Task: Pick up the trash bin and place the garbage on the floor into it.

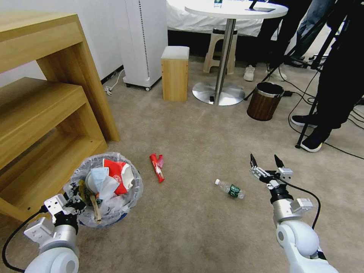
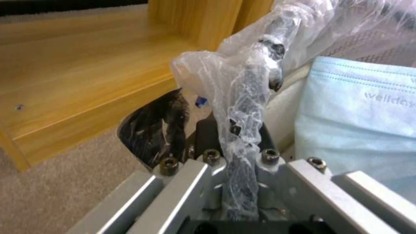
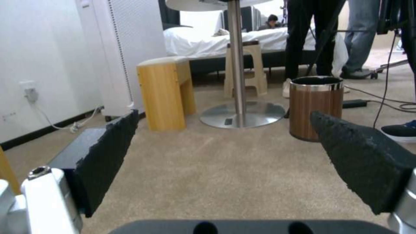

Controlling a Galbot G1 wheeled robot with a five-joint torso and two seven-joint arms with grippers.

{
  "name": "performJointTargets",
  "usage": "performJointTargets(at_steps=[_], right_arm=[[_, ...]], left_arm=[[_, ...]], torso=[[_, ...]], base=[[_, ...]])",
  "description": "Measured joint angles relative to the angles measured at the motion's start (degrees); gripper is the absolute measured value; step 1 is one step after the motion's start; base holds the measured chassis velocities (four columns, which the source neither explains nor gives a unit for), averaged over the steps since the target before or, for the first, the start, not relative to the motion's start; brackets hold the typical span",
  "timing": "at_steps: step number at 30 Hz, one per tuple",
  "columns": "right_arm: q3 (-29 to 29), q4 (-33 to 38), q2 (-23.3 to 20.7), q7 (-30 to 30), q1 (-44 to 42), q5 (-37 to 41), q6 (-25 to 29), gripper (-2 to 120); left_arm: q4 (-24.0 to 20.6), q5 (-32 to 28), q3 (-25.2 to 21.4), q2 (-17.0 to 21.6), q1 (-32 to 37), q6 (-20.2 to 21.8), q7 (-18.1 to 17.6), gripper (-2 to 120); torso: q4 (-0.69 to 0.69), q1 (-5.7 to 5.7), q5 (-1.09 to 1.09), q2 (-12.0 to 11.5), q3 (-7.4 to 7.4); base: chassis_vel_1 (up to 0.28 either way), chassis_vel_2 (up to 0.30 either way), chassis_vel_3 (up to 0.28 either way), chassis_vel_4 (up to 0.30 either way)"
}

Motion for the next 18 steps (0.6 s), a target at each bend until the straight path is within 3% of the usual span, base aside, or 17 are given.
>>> performJointTargets(at_steps=[10,18], right_arm=[[-0.24,-0.08,-0.13,-0.52,0.31,-0.4,0.52,100],[-0.92,-1.22,-0.57,-0.66,1.24,-0.38,0.76,100]], left_arm=[[-0.74,0.21,0.05,-0.06,0.31,0.0,0.52,1],[-0.94,0.47,-0.26,-0.06,0.77,-0.2,1.13,1]], torso=[[0.0,0.0,0.0,0.0,0.0],[-0.01,0.0,-0.01,0.0,0.02]], base=[[-0.068,0.057,0.062,-0.05],[-0.202,0.19,0.218,-0.19]])
